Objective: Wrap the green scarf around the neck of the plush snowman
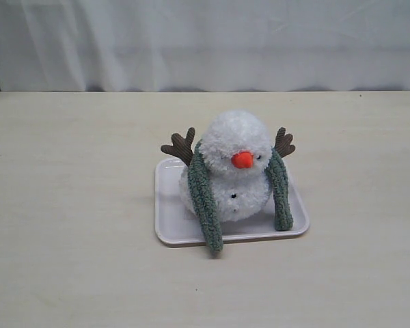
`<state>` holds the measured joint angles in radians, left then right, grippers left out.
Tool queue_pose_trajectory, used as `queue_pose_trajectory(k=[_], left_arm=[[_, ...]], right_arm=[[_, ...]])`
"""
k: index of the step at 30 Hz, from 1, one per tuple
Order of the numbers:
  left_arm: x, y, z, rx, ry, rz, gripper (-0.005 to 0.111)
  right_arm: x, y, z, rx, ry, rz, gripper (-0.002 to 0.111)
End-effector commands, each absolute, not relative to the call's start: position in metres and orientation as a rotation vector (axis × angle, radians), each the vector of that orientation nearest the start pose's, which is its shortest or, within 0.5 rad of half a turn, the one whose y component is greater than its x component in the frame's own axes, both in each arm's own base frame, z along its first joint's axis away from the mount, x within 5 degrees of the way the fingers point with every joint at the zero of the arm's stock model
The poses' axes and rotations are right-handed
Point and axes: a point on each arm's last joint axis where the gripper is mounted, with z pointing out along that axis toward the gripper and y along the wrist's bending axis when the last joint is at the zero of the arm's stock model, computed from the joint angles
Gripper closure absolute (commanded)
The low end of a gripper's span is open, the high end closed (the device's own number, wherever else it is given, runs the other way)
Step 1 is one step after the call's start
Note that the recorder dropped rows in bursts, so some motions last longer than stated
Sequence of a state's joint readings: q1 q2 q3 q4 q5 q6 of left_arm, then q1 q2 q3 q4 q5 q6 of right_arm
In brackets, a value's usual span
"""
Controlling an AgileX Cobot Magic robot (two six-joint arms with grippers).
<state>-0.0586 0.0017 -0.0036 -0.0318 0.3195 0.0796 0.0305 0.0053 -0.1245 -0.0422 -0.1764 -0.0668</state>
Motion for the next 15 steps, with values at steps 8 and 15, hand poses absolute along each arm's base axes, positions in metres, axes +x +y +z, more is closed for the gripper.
queue_pose_trajectory(k=[8,15], left_arm=[[0.054,-0.004,0.185,0.101,1.789,-0.019,0.107],[0.054,-0.004,0.185,0.101,1.789,-0.019,0.107]], right_arm=[[0.056,-0.001,0.217,-0.113,1.437,-0.164,0.104],[0.056,-0.001,0.202,-0.081,1.611,-0.114,0.104]])
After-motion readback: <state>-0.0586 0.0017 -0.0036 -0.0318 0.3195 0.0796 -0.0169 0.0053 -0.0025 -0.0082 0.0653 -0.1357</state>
